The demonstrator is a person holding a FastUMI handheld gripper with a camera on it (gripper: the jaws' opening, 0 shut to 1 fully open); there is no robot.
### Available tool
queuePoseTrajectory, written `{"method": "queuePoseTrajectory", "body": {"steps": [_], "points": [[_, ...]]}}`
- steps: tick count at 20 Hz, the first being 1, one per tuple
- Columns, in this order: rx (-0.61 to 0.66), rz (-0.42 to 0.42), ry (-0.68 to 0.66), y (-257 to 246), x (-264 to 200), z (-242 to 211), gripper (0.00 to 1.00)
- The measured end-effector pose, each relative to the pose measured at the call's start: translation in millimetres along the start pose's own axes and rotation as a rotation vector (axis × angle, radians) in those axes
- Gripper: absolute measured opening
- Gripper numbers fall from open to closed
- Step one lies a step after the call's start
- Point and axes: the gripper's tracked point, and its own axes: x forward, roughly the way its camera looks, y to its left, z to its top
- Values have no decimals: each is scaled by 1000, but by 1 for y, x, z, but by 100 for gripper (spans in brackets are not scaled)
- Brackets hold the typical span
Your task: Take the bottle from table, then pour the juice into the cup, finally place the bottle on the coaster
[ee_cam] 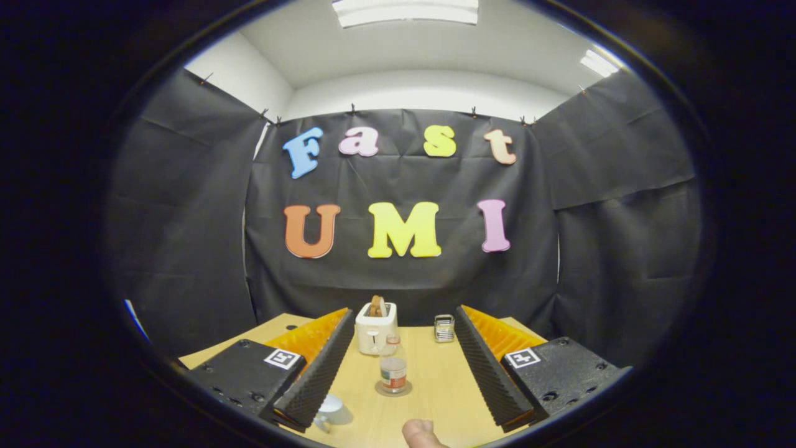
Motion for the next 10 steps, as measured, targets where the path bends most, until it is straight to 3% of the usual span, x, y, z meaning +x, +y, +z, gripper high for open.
{"method": "queuePoseTrajectory", "body": {"steps": [4,10], "points": [[-15,-70,-16,-13,-28,17,100],[-34,-29,-12,-8,-54,19,100]]}}
